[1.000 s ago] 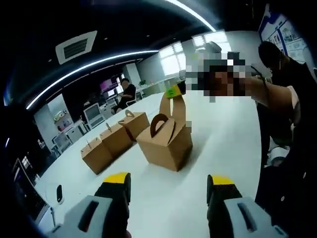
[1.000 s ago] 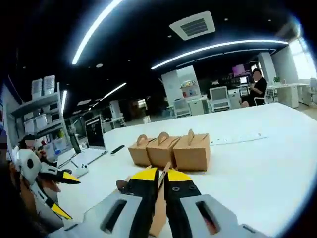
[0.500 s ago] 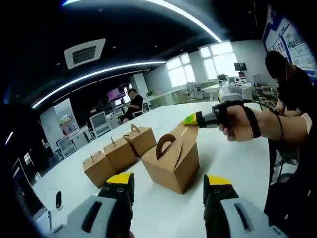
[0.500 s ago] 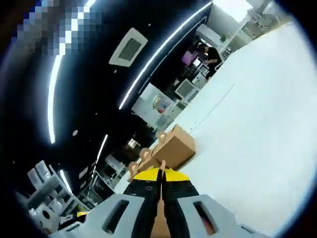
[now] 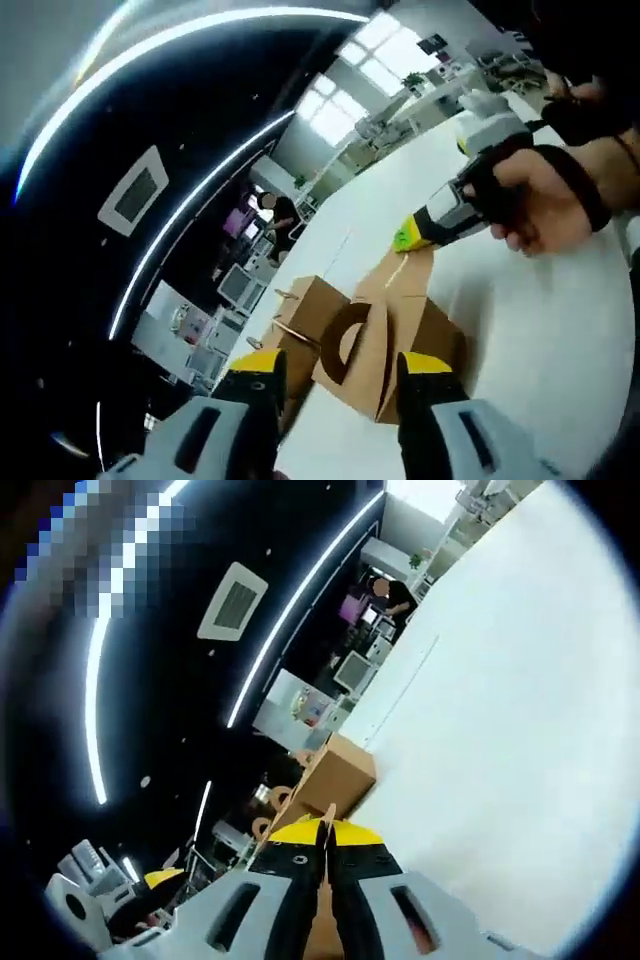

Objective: Pick up one paper box from the group, open the paper box, and remove the item inside

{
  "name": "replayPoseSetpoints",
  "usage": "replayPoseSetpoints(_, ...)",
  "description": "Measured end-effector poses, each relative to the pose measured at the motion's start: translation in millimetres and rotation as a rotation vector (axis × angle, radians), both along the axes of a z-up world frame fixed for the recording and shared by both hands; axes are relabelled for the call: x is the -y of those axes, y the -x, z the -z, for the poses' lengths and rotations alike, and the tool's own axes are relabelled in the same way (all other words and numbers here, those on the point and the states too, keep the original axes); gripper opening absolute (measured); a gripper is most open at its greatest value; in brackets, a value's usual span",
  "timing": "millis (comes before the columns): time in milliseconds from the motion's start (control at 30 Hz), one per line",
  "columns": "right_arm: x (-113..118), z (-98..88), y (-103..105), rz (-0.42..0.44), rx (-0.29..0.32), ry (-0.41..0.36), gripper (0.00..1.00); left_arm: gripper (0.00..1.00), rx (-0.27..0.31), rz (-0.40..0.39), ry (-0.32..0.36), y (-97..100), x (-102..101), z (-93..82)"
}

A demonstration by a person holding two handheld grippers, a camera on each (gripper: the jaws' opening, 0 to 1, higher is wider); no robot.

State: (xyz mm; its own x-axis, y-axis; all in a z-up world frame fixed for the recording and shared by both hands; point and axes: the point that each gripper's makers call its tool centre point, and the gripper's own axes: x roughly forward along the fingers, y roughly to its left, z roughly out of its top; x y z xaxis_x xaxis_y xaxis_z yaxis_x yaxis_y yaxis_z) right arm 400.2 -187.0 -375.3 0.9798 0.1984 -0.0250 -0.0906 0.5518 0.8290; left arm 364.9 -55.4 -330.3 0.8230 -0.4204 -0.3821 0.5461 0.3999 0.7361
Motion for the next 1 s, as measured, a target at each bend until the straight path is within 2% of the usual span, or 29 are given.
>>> replayPoseSetpoints(133,1.0,-1.6,2.2,0.004,0.010,-0.003,0.03,0.44,0.017,-0.021,0.007,-1.4,7.5,-2.0)
replayPoseSetpoints(267,1.7,-2.4,3.1,0.001,0.020,0.001,0.03,0.35,0.045,-0.047,0.007,-3.7,7.3,-4.0)
replayPoseSetpoints(333,2.3,-2.9,2.9,-0.001,0.022,-0.004,0.03,0.32,0.039,-0.046,0.008,-1.3,10.2,-2.1)
replayPoseSetpoints(433,1.8,-4.9,2.6,-0.003,0.029,-0.003,0.03,0.28,0.045,-0.043,-0.015,-0.4,12.2,2.1)
replayPoseSetpoints(500,1.6,-6.5,2.5,-0.005,0.034,-0.004,0.03,0.21,0.053,-0.003,-0.071,2.2,16.1,5.7)
replayPoseSetpoints(533,1.7,-7.1,2.5,-0.005,0.035,-0.005,0.03,0.17,0.046,-0.005,-0.067,3.5,17.6,8.5)
replayPoseSetpoints(700,1.6,-8.4,1.7,-0.007,0.040,-0.001,0.03,0.18,0.031,0.031,-0.116,3.3,25.7,13.8)
replayPoseSetpoints(833,1.4,-8.8,1.4,-0.007,0.044,0.000,0.03,0.20,0.019,0.028,-0.127,-1.6,28.0,12.6)
replayPoseSetpoints(1000,1.0,-10.1,1.0,-0.008,0.048,0.004,0.03,0.19,0.031,0.014,-0.184,-5.5,26.3,15.3)
